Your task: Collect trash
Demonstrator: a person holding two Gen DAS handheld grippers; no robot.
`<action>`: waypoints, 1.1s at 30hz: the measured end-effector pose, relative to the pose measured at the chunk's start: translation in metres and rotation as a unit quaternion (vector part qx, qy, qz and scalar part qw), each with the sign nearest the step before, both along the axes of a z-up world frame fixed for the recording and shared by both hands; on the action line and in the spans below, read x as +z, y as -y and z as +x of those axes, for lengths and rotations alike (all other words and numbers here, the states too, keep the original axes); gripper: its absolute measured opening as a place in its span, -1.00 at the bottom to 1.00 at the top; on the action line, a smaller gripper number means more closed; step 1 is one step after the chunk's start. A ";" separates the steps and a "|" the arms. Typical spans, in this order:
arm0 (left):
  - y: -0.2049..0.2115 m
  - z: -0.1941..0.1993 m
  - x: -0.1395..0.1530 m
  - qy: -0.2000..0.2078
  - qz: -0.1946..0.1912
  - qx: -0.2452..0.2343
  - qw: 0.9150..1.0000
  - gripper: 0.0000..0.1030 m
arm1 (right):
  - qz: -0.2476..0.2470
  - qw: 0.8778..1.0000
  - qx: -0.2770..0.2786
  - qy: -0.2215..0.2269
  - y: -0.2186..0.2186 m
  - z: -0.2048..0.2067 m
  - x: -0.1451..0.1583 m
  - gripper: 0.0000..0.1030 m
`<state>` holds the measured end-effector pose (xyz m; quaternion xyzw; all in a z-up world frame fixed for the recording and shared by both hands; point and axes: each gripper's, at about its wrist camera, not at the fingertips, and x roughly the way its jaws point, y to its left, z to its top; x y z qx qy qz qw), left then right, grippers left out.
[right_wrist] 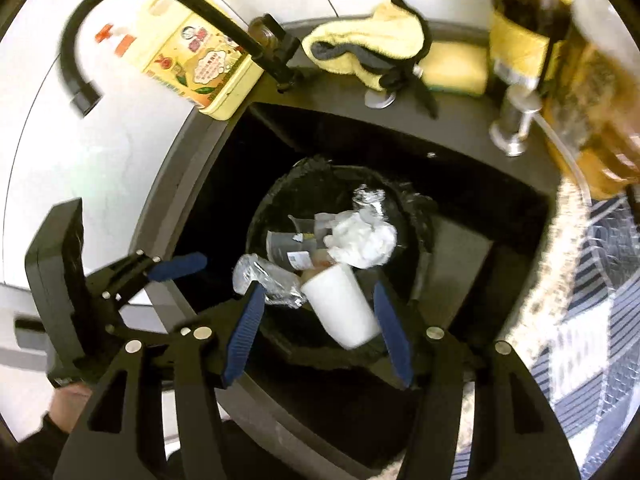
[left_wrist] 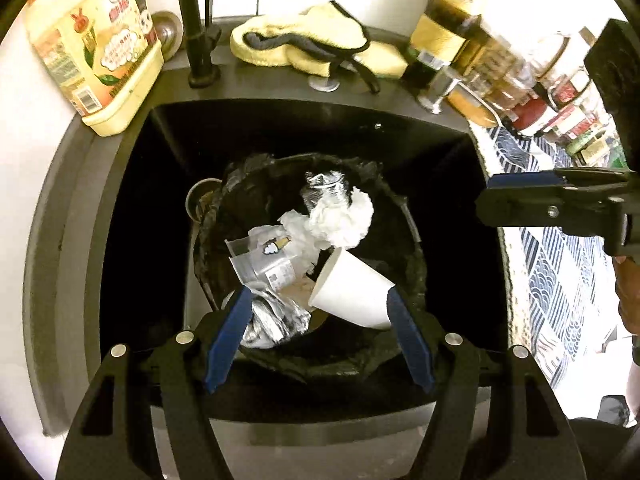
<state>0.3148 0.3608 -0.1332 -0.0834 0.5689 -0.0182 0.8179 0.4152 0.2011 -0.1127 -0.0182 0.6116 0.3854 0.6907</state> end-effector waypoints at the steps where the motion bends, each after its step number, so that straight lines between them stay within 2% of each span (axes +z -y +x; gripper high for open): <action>1: 0.003 -0.004 0.003 0.002 -0.001 0.001 1.000 0.32 | 0.001 1.000 -0.001 0.006 0.007 -0.005 0.005 0.14; 4: 0.011 -0.016 0.013 0.011 0.003 0.003 1.000 0.62 | 0.006 1.000 -0.010 0.015 0.024 -0.016 0.017 0.22; 7: 0.024 -0.026 0.022 0.025 0.022 -0.003 0.999 0.62 | 0.019 1.000 -0.017 0.012 0.043 -0.027 0.028 0.34; 11: 0.037 -0.037 0.030 0.029 0.007 -0.004 1.000 0.62 | 0.026 0.999 -0.019 0.034 0.070 -0.043 0.048 0.58; 15: 0.062 -0.050 0.049 0.047 0.018 -0.005 0.999 0.64 | 0.028 0.998 -0.035 0.042 0.104 -0.055 0.062 0.62; 17: 0.073 -0.057 0.059 0.054 0.023 0.000 0.998 0.85 | 0.030 0.998 -0.038 0.049 0.122 -0.060 0.066 0.71; 20: 0.095 -0.072 0.075 0.070 0.017 0.010 0.997 0.87 | 0.029 0.996 -0.040 0.071 0.155 -0.069 0.076 0.82; 23: 0.125 -0.088 0.090 0.083 0.033 0.020 0.996 0.87 | 0.027 0.994 -0.049 0.095 0.187 -0.082 0.084 0.90; 29: 0.181 -0.118 0.106 0.095 0.034 0.030 0.994 0.87 | 0.021 0.987 -0.071 0.144 0.266 -0.115 0.098 0.90; 33: 0.213 -0.136 0.111 0.099 0.037 0.041 0.994 0.87 | 0.020 0.985 -0.077 0.152 0.311 -0.136 0.097 0.90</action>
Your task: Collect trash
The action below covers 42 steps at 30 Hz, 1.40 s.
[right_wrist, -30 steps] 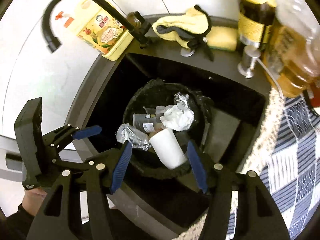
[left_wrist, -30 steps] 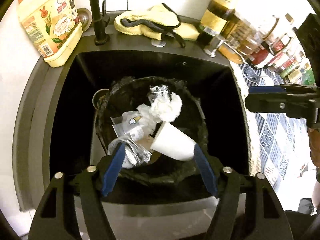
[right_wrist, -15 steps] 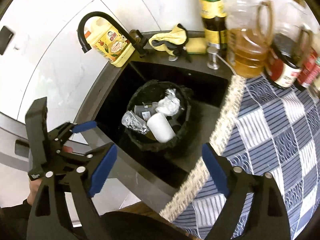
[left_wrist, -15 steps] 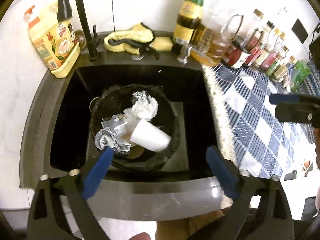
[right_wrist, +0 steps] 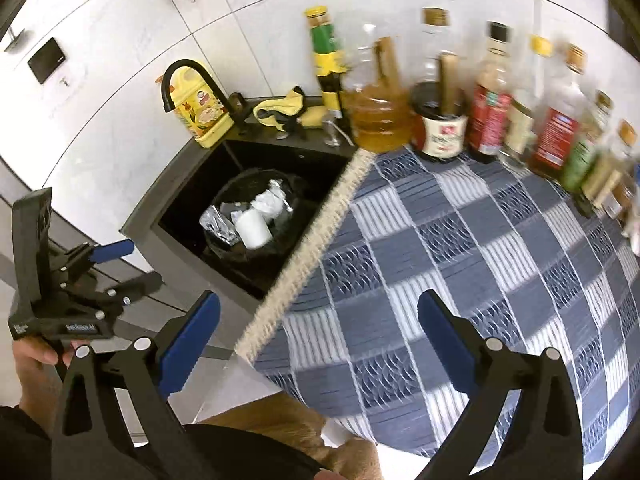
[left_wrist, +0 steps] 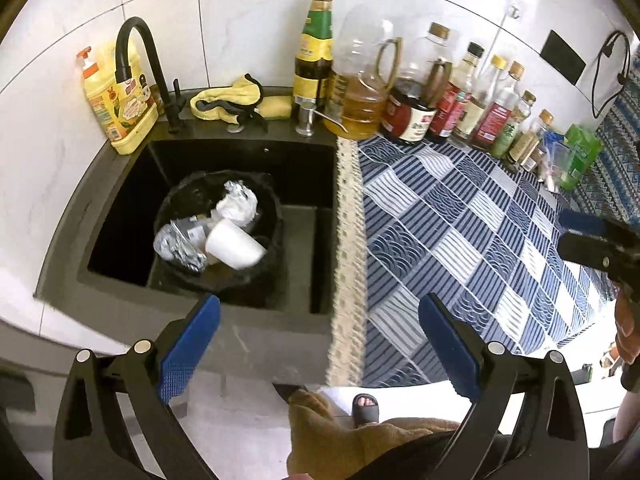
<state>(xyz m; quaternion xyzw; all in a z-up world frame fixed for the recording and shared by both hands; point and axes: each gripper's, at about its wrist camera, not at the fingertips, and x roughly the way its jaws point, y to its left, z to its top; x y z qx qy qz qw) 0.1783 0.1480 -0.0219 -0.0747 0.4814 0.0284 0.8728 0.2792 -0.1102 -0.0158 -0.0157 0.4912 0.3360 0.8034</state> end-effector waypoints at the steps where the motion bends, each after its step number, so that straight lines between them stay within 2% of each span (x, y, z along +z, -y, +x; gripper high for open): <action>1: 0.009 -0.006 0.001 0.000 -0.002 0.002 1.000 0.87 | 0.000 1.000 -0.001 0.000 0.014 -0.007 -0.001 0.90; 10: 0.079 -0.056 0.010 0.013 0.005 0.015 1.000 0.87 | 0.013 1.000 -0.006 0.008 0.096 -0.056 -0.002 0.90; 12: 0.092 -0.068 0.014 0.019 0.001 0.015 1.000 0.87 | 0.013 1.000 -0.008 0.011 0.109 -0.066 -0.002 0.90; 16: 0.111 -0.084 0.022 0.031 0.017 0.012 0.999 0.87 | 0.018 1.000 -0.008 0.019 0.124 -0.081 0.000 0.90; 24: 0.121 -0.096 0.026 0.041 0.020 0.012 0.999 0.87 | 0.026 0.999 -0.011 0.035 0.135 -0.099 0.004 0.90; 36: 0.123 -0.098 0.024 0.045 0.019 0.015 0.999 0.87 | 0.021 0.999 -0.002 0.034 0.134 -0.098 0.003 0.90; 42: 0.122 -0.099 0.027 0.050 0.029 0.024 0.998 0.87 | 0.020 0.999 0.005 0.030 0.129 -0.096 0.001 0.90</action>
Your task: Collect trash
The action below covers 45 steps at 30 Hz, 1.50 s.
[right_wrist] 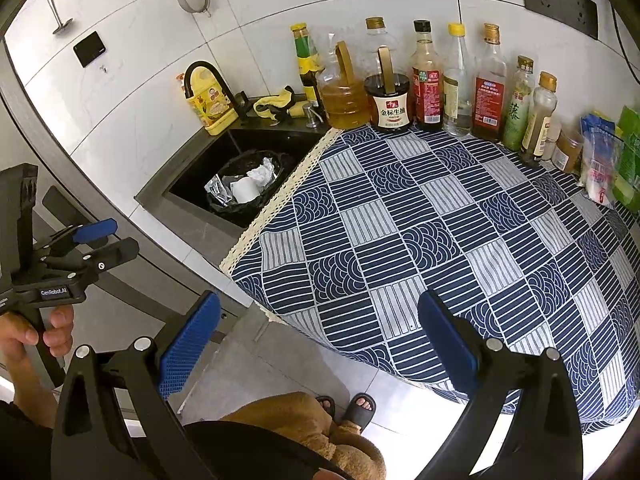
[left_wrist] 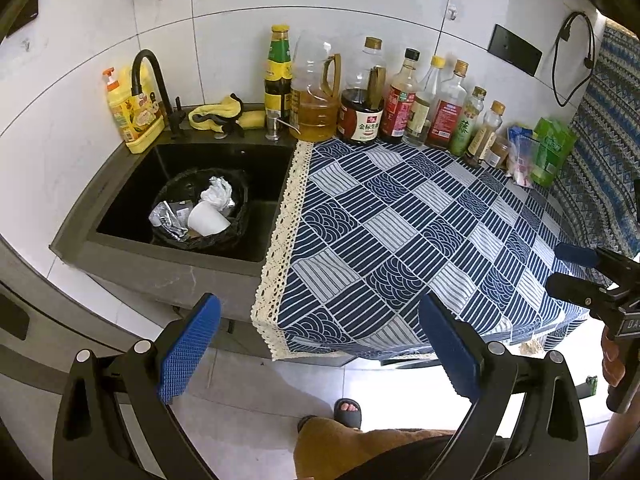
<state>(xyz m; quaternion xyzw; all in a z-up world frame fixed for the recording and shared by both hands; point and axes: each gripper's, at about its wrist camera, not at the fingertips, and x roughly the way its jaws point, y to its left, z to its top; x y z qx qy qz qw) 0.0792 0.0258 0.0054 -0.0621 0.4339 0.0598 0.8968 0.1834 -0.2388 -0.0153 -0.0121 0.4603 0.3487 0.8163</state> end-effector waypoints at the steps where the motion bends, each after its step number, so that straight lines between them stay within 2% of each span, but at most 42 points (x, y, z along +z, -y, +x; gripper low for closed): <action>1: 0.000 0.000 0.000 0.000 0.003 0.001 1.000 0.87 | 0.001 1.000 0.003 0.002 -0.001 0.000 0.001 0.90; 20: 0.004 0.000 -0.002 -0.007 0.003 -0.005 1.000 0.87 | -0.011 1.000 0.010 -0.002 -0.006 -0.001 -0.003 0.90; 30: 0.005 -0.005 0.002 0.000 -0.002 -0.004 1.000 0.87 | -0.007 1.000 0.007 0.009 -0.005 0.001 0.002 0.90; 45: 0.003 -0.012 0.008 0.009 0.001 0.001 1.000 0.87 | -0.004 1.000 0.012 0.002 -0.009 -0.004 -0.002 0.90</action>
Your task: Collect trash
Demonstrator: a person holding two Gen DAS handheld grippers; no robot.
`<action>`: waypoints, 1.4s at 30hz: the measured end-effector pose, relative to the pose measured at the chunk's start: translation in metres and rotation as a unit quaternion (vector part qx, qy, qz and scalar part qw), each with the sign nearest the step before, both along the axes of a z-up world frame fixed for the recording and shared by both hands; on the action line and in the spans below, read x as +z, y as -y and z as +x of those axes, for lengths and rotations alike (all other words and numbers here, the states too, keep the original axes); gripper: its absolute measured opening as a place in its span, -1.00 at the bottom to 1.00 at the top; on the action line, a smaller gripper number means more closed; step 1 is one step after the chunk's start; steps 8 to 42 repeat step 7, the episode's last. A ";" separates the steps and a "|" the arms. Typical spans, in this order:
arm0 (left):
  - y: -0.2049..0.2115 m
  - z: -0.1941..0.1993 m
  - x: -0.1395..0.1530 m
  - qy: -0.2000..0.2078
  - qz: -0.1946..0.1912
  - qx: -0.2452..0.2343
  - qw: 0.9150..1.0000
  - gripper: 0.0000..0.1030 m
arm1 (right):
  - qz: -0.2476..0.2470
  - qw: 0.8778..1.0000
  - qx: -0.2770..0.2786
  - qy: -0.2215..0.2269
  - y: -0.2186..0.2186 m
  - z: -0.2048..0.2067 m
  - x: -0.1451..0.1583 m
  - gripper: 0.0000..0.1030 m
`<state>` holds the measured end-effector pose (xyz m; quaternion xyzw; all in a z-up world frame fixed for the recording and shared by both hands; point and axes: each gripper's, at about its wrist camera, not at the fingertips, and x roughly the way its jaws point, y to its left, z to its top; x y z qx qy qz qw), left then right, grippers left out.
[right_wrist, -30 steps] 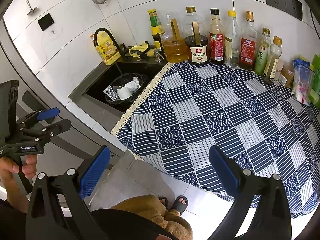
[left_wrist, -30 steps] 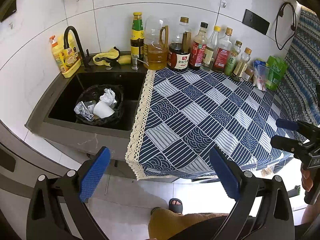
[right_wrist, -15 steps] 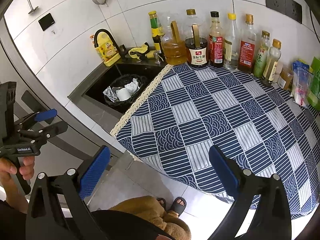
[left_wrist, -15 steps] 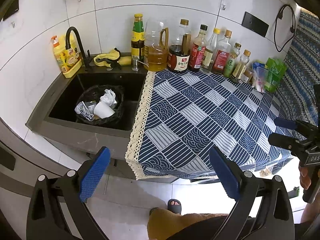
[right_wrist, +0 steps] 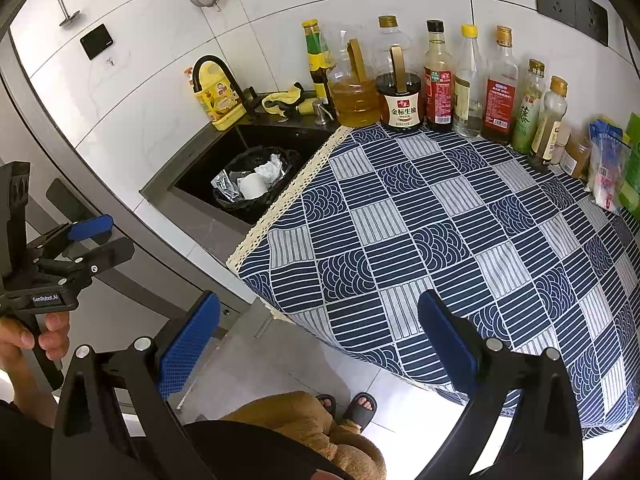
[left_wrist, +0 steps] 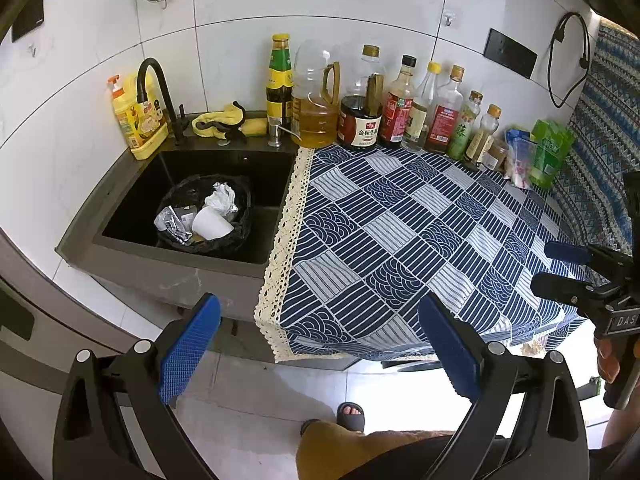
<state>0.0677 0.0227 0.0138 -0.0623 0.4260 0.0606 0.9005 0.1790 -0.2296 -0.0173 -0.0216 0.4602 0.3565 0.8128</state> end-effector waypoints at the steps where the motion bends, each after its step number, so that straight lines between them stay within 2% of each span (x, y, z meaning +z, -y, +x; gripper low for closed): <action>1: 0.000 0.000 0.000 -0.001 -0.001 0.002 1.000 0.87 | 0.000 1.000 0.000 0.000 0.000 -0.001 0.000 0.90; 42: -0.002 0.000 -0.004 -0.005 -0.005 0.010 1.000 0.87 | 0.002 1.000 0.001 -0.003 0.001 -0.002 -0.001 0.90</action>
